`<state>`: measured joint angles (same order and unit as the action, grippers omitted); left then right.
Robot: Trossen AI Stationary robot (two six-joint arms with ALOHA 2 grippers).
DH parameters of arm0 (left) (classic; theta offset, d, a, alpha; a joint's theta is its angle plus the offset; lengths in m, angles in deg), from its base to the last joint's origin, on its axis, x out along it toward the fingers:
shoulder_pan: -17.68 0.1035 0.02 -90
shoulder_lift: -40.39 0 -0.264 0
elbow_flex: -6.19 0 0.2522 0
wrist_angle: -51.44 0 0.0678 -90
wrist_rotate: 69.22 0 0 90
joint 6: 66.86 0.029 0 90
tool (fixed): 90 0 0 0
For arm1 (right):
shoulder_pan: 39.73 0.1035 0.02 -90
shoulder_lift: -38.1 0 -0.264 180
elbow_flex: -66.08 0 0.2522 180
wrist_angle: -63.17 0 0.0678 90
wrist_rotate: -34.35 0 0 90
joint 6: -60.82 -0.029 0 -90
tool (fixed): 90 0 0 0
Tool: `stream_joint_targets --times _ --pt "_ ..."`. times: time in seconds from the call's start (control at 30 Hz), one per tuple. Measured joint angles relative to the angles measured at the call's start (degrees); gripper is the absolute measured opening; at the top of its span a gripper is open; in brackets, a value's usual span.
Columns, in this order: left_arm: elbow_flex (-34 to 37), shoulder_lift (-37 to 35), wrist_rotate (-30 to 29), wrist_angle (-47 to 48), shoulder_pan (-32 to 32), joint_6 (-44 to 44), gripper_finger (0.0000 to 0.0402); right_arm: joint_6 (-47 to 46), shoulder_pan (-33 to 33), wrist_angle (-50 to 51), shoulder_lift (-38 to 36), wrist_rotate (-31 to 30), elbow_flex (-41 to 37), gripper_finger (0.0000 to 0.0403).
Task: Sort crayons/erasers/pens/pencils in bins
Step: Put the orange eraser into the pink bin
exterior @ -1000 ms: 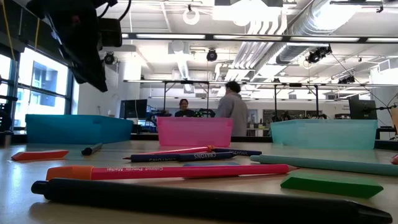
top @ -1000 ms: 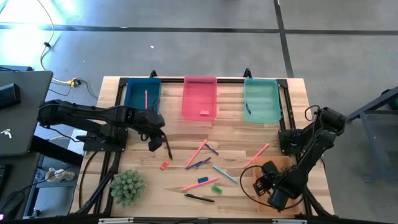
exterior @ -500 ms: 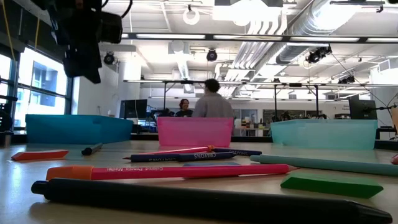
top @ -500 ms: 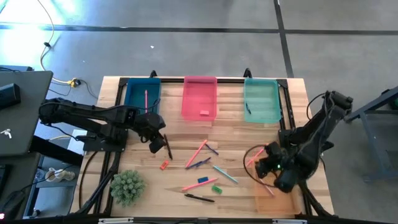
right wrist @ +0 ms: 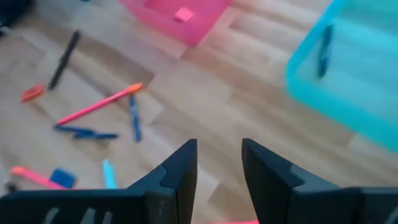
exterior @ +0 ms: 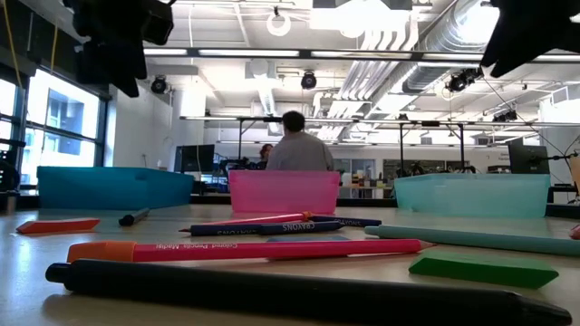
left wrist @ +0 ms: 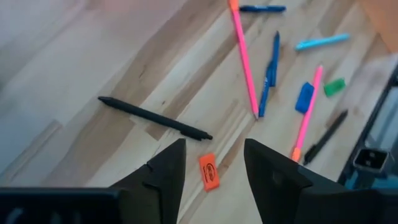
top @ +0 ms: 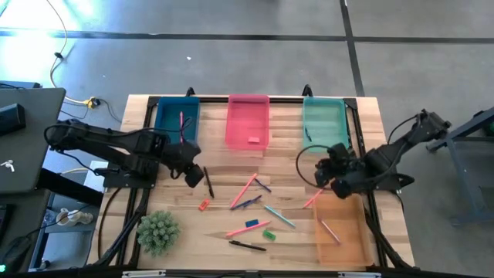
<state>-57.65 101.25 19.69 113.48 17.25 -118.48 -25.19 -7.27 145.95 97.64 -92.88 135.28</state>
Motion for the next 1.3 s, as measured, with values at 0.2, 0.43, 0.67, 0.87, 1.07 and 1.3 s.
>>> stream_joint_targets --times 0.2,0.43,0.67,0.87,1.07,1.3 --pt "0.16 2.27 -4.61 0.77 -3.35 -5.28 0.0142 9.19 -6.54 1.32 -2.65 0.02 0.00 0.0119" --pt "2.14 6.86 -4.28 0.31 -7.31 -16.21 0.0153 20.32 -11.79 1.53 -3.03 0.86 0.00 0.0119" --pt "2.14 12.35 -3.51 -4.33 -10.08 -21.34 0.0184 28.55 -15.93 1.65 -2.99 1.35 0.00 0.0119" --pt "2.14 17.50 -0.48 -5.17 -12.00 -23.71 0.0198 32.98 -19.29 1.77 -2.97 2.87 0.00 0.0119" --pt "2.14 22.24 -0.69 -6.85 -14.09 -25.80 0.0192 35.08 -21.94 1.85 -2.97 3.43 0.00 0.0119" --pt "2.14 26.30 -0.67 -11.60 -15.50 -26.35 0.0189 35.10 -23.94 1.92 -2.97 3.65 0.00 0.0119"
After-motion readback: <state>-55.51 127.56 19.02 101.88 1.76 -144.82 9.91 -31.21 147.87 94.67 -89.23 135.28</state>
